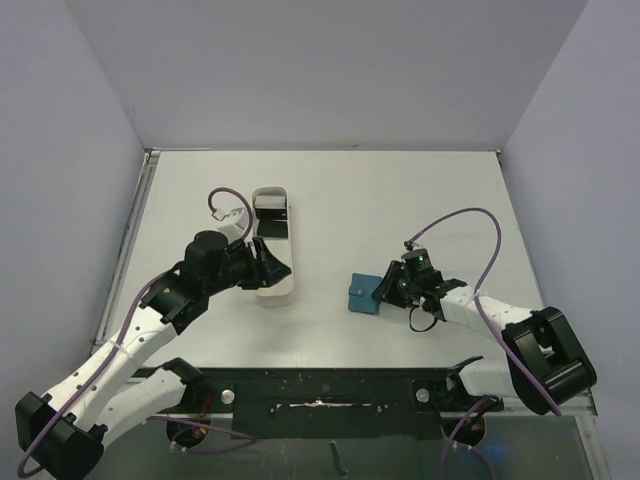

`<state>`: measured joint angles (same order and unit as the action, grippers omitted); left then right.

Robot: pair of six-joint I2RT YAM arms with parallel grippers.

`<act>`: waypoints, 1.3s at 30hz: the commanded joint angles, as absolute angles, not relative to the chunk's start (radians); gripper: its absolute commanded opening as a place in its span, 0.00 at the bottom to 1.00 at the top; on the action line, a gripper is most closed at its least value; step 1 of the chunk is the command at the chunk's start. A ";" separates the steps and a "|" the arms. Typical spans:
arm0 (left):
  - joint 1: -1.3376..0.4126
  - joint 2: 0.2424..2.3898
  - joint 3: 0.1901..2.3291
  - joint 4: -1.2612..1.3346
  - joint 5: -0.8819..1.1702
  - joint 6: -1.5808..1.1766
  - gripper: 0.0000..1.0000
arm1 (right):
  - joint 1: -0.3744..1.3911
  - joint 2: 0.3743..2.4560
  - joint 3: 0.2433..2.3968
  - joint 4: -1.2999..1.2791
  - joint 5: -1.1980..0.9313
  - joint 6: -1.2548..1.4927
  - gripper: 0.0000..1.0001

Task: Put the credit cards into the card holder
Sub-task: Open the card holder at the center of the board.

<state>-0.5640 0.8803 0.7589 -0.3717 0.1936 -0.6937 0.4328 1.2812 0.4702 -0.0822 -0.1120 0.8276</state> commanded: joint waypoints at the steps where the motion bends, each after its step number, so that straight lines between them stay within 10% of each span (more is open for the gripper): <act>1: -0.618 0.915 0.787 -0.282 0.144 -0.723 0.47 | 0.428 1.275 0.466 -0.003 -0.137 0.825 0.15; 4: -0.661 0.947 0.781 -0.245 0.124 -0.741 0.45 | 0.428 1.228 0.471 -0.008 -0.159 0.809 0.00; 39: -0.859 1.456 0.914 -0.028 0.108 -0.748 0.48 | 0.661 0.940 0.610 -0.058 -0.164 0.884 0.00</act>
